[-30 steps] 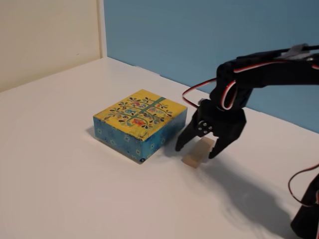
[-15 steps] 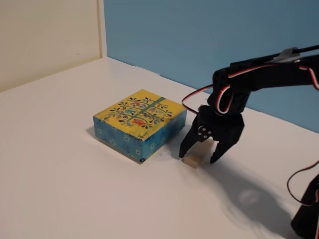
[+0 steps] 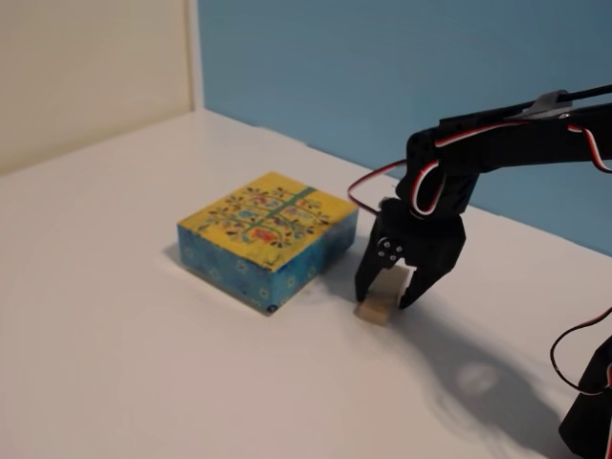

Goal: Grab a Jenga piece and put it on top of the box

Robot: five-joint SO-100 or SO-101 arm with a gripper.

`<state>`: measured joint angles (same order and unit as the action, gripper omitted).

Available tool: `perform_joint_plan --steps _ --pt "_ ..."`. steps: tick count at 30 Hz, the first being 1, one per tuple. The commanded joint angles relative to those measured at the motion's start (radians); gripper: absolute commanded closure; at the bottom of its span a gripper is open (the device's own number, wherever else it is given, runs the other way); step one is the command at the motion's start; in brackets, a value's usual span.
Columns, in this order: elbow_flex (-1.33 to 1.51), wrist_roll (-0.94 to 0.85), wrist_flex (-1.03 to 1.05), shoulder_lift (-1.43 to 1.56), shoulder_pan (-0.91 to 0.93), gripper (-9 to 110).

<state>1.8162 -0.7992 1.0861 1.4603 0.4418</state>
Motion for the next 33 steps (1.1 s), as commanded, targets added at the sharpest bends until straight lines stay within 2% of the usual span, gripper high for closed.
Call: perform_joint_plan --steps 1,5,16,33 --pt "-0.025 0.003 -0.008 -0.003 0.003 93" --pt "-0.031 0.015 -0.008 -0.014 -0.002 101" --pt "-0.029 0.011 0.000 0.000 0.008 101" --pt "-0.040 0.026 0.173 0.324 -0.002 101"
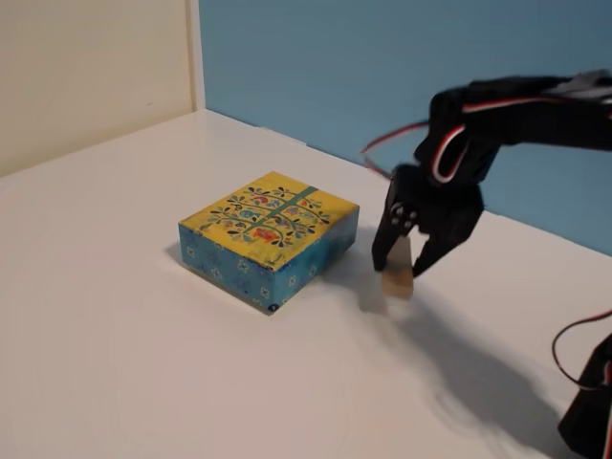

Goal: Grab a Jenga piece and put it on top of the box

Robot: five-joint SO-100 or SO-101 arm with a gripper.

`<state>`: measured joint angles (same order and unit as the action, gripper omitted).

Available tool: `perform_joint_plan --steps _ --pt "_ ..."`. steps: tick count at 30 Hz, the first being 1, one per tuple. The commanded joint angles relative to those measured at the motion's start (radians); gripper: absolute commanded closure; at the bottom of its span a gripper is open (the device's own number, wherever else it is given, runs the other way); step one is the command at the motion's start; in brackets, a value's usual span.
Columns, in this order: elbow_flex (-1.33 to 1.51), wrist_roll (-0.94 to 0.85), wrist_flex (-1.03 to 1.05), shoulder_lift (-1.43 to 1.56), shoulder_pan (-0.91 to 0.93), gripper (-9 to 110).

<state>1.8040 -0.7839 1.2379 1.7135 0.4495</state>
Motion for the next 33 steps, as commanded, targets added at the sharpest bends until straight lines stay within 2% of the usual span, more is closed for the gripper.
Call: perform_joint_plan --steps 1,19,25,33 --pt "-0.034 0.018 0.028 0.083 -0.012 101" --pt "-0.147 0.222 0.032 0.296 -0.066 101" --pt "-0.265 0.278 0.040 0.275 -0.104 101" --pt "-0.511 0.321 0.109 0.104 -0.169 101"
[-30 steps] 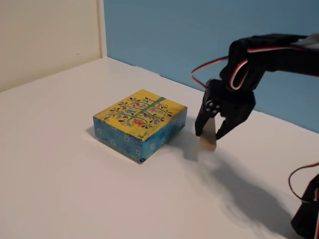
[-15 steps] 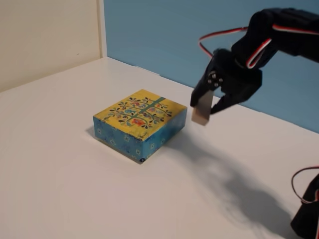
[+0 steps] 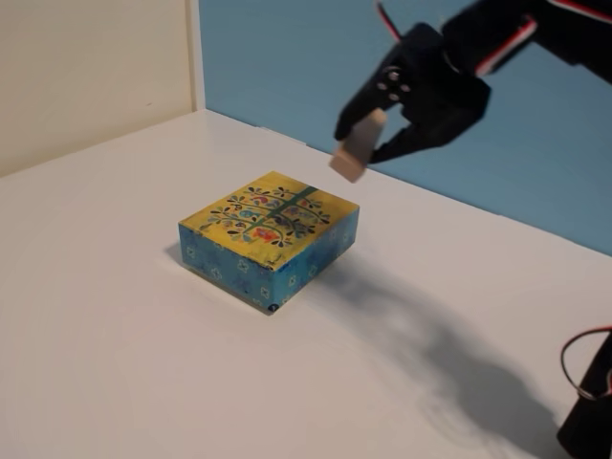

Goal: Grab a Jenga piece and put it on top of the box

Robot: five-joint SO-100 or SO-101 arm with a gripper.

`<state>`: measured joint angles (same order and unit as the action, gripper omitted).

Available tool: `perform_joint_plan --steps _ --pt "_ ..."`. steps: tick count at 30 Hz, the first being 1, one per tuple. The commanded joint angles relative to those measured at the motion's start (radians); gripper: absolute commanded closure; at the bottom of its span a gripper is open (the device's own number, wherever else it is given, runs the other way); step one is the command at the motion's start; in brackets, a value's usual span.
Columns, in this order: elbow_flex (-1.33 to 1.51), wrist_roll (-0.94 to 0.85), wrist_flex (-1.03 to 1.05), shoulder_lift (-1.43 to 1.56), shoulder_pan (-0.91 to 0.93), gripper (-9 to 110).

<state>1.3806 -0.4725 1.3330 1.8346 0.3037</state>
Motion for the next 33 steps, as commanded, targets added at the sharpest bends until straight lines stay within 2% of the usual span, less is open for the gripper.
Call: perform_joint_plan --steps 1,13,23,33 --pt "-0.112 0.012 0.018 -0.035 -0.031 101" --pt "-0.273 0.017 0.057 -0.244 -0.117 101" --pt "-0.480 -0.021 0.135 -0.497 -0.103 101" --pt "-0.577 -0.077 0.146 -0.621 -0.087 101"
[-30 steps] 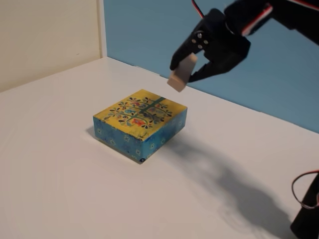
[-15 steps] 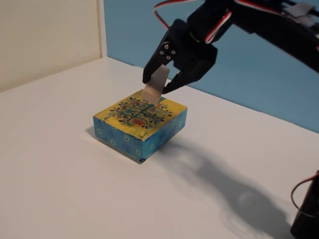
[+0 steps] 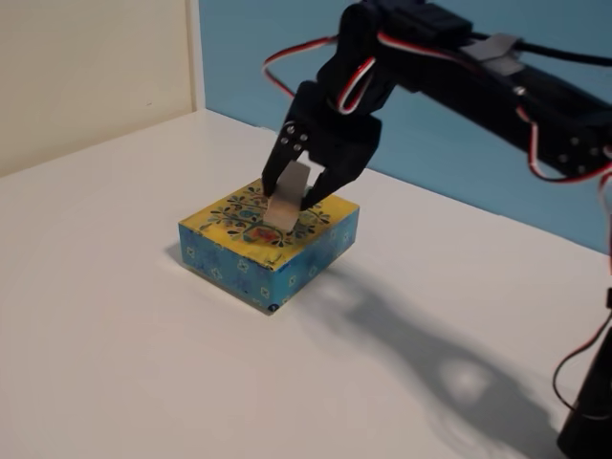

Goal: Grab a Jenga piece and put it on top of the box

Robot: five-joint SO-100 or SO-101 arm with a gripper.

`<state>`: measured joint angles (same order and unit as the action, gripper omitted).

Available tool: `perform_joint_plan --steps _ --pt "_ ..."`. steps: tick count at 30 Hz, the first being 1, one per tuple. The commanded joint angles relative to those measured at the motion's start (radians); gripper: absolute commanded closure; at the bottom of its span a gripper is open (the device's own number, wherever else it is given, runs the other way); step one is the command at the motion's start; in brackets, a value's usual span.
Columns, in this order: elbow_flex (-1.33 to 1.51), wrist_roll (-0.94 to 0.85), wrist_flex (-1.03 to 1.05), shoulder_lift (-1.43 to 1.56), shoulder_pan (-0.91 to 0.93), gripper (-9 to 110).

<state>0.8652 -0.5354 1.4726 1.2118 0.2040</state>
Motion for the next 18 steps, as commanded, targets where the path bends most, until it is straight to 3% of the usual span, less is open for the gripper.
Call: perform_joint_plan --steps 1,6,14,18 --pt "-0.080 -0.015 0.012 -0.012 0.014 101" --pt "-0.147 -0.032 0.028 -0.078 0.017 101" --pt "-0.486 -0.038 0.178 -0.284 0.017 101" --pt "-0.491 -0.041 0.179 -0.304 0.015 101"
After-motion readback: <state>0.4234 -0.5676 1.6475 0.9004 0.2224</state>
